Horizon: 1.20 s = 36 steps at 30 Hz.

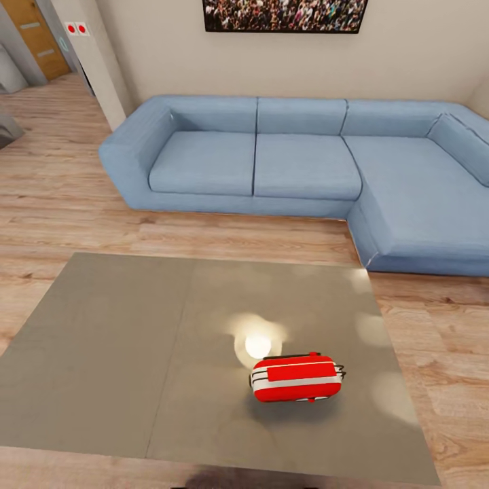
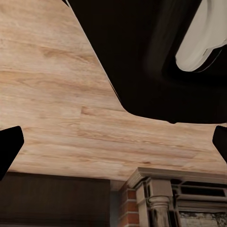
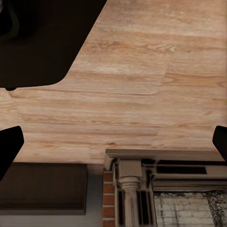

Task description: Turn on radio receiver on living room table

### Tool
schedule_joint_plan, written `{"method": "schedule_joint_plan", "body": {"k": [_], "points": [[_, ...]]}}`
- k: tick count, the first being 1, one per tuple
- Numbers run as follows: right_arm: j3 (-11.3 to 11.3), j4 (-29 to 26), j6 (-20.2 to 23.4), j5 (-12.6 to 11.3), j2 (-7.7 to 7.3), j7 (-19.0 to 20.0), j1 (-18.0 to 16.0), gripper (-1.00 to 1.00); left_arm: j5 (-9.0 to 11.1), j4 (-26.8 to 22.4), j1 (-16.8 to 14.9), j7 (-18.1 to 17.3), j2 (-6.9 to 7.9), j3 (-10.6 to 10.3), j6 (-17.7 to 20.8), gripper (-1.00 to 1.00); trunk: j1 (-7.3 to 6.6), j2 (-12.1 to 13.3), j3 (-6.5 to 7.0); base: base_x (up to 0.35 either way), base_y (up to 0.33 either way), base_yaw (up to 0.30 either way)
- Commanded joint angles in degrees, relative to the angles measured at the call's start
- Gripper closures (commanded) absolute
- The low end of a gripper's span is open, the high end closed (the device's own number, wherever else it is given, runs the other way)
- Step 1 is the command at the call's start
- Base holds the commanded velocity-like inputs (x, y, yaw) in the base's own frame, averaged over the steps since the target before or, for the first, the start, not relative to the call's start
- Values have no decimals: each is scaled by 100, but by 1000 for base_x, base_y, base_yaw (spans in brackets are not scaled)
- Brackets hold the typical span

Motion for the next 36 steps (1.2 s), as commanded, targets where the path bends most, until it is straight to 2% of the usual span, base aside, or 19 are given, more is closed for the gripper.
{"method": "schedule_joint_plan", "body": {"k": [1,36], "points": [[-2,0,-1,-2,-1,0,0,-100,0,0,0,0,0,0,1,-100,0,0,-1,0,0,4],[2,0,-10,12,-3,0,0,-100,0,0,2,-1,1,0,-1,-100,0,0,-282,0,0,-12]]}}
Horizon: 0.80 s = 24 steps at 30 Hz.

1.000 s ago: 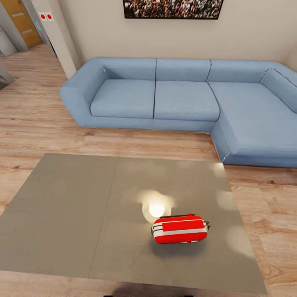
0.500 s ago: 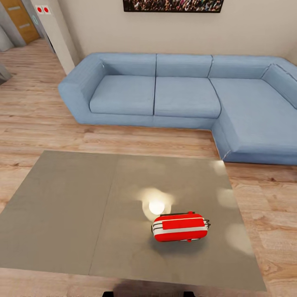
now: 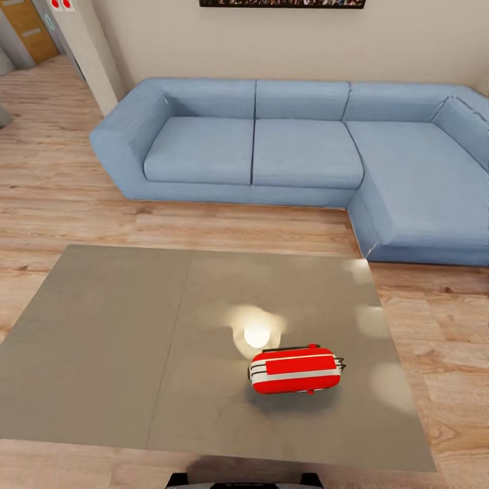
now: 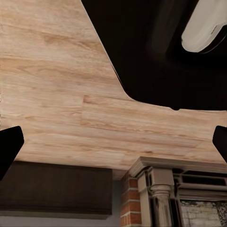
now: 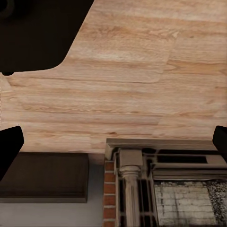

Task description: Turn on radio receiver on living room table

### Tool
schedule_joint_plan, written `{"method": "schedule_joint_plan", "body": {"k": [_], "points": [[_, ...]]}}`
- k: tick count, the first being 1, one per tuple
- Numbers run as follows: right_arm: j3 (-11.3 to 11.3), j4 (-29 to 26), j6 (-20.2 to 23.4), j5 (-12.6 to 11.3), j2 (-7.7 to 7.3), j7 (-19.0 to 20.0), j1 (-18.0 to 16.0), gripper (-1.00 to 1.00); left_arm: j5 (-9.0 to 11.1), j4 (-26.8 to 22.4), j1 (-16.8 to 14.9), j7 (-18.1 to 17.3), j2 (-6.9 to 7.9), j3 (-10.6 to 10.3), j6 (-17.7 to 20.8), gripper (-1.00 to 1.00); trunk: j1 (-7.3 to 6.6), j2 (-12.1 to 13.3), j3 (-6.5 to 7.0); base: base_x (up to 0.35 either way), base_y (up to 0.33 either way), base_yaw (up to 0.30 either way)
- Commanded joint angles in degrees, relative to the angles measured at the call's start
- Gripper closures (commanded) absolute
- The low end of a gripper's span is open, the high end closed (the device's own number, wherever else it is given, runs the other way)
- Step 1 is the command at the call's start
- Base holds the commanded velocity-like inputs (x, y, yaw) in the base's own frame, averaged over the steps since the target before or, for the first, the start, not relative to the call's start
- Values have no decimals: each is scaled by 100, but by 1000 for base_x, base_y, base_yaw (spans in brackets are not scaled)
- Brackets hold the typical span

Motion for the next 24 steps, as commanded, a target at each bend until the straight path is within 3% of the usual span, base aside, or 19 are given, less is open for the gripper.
{"method": "schedule_joint_plan", "body": {"k": [1,24], "points": [[-1,0,0,0,0,0,0,-100,0,0,0,1,0,0,-1,-100,0,0,-9,0,0,-81],[6,0,0,0,4,0,0,-100,0,0,-2,1,0,0,-2,-100,0,0,-214,0,0,-91]]}}
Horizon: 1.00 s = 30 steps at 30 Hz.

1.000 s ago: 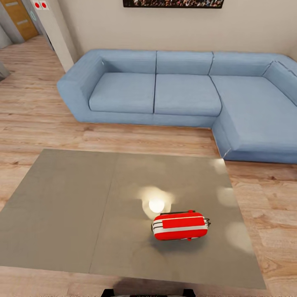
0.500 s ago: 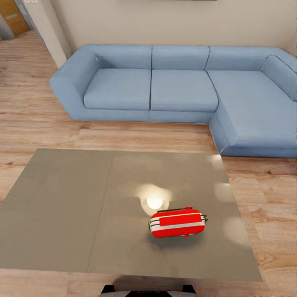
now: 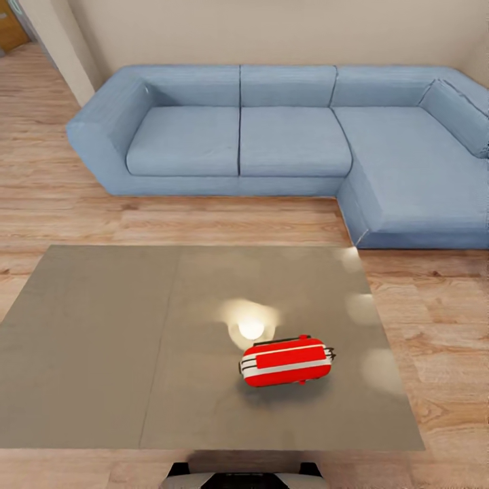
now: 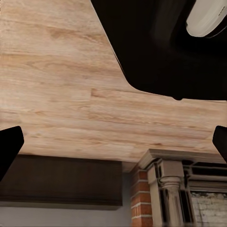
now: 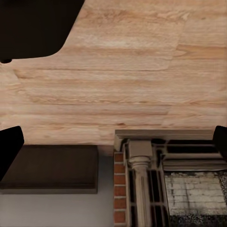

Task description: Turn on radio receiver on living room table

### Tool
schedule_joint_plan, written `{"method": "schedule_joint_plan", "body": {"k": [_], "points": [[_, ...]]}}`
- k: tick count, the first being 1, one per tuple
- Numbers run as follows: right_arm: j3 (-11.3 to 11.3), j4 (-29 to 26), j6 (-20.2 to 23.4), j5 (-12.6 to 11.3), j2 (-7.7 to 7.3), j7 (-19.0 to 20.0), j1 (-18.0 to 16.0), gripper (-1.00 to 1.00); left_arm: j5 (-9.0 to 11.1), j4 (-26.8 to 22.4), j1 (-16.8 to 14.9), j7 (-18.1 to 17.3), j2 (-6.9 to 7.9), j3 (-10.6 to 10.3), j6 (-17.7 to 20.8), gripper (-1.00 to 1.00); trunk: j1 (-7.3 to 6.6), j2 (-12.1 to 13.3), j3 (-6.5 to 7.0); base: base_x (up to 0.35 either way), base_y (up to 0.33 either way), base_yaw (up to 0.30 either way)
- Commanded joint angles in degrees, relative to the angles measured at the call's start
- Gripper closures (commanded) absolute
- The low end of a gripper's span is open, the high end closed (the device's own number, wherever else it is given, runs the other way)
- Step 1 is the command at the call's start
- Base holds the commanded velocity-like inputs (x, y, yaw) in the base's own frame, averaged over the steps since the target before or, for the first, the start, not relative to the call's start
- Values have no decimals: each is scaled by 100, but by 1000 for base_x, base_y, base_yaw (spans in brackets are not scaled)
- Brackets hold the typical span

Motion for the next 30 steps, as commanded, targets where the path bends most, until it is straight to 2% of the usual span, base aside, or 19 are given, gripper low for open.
{"method": "schedule_joint_plan", "body": {"k": [1,12,30], "points": [[0,0,0,0,-1,0,0,-100,0,0,1,0,0,0,1,-100,0,0,-9,0,0,-85],[0,0,0,0,-2,0,0,-100,0,0,1,2,0,0,2,-100,0,0,-91,0,0,-64],[-7,0,0,0,-4,0,0,-100,0,0,0,-3,-5,0,3,-100,0,0,-100,0,0,-2]]}}
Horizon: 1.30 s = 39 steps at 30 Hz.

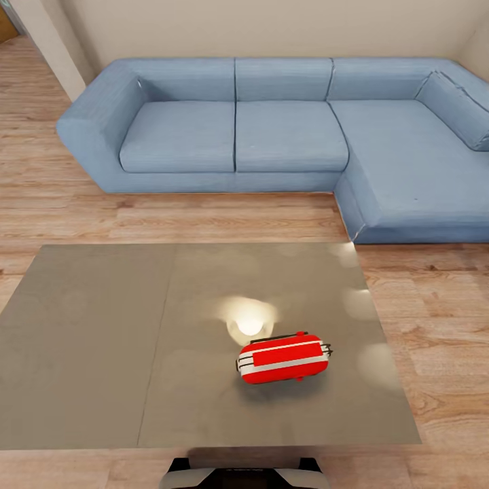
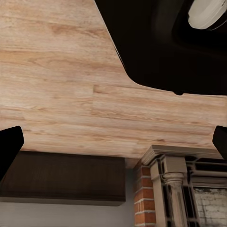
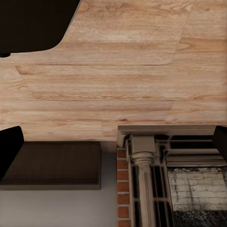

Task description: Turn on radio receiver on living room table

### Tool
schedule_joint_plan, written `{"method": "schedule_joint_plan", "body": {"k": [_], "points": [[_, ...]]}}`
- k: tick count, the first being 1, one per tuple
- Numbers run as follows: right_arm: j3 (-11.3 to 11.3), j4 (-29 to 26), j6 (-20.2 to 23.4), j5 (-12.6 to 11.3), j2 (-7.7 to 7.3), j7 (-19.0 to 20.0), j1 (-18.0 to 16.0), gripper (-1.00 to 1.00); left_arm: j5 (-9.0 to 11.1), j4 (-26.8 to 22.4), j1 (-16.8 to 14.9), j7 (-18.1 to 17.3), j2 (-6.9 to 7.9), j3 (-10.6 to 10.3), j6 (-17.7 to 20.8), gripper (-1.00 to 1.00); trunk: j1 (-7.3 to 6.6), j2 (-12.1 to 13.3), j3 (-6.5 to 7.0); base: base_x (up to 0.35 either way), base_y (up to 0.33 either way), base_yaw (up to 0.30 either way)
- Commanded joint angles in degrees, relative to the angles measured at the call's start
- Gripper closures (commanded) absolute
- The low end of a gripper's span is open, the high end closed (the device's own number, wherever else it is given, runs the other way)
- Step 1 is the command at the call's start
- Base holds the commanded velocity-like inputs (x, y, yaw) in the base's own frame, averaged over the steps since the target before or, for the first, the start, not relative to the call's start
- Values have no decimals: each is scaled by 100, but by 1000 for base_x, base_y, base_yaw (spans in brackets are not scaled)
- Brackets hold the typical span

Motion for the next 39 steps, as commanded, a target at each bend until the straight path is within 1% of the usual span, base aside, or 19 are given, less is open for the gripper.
{"method": "schedule_joint_plan", "body": {"k": [1,27,31,33,35,36,37,39], "points": [[0,0,0,0,0,0,0,-100,0,0,1,0,1,0,1,-100,0,0,0,0,0,0],[-27,0,0,-59,-35,10,0,-100,0,-10,3,1,-13,0,4,-100,0,0,0,0,0,0],[-16,0,9,-34,-34,6,0,-100,-21,-89,1,-4,-65,-10,-1,-100,0,0,0,0,0,0],[4,0,16,-10,-44,3,0,-100,-38,-178,1,-10,-101,-30,-3,-100,0,0,0,0,0,0],[10,-93,17,6,-68,16,-4,-100,-52,-519,2,-22,-145,-52,2,-100,0,0,0,0,0,0],[9,-134,17,8,-72,20,-5,-100,-54,-610,3,-25,-152,-56,4,-100,0,0,0,0,0,0],[8,-575,72,11,-107,32,-14,-100,-58,-1101,3,-38,-162,-63,50,-100,0,0,0,0,0,0],[8,-1032,166,2,-176,36,-19,-100,-59,-1505,3,-44,-165,-66,103,-100,0,0,0,0,0,0]]}}
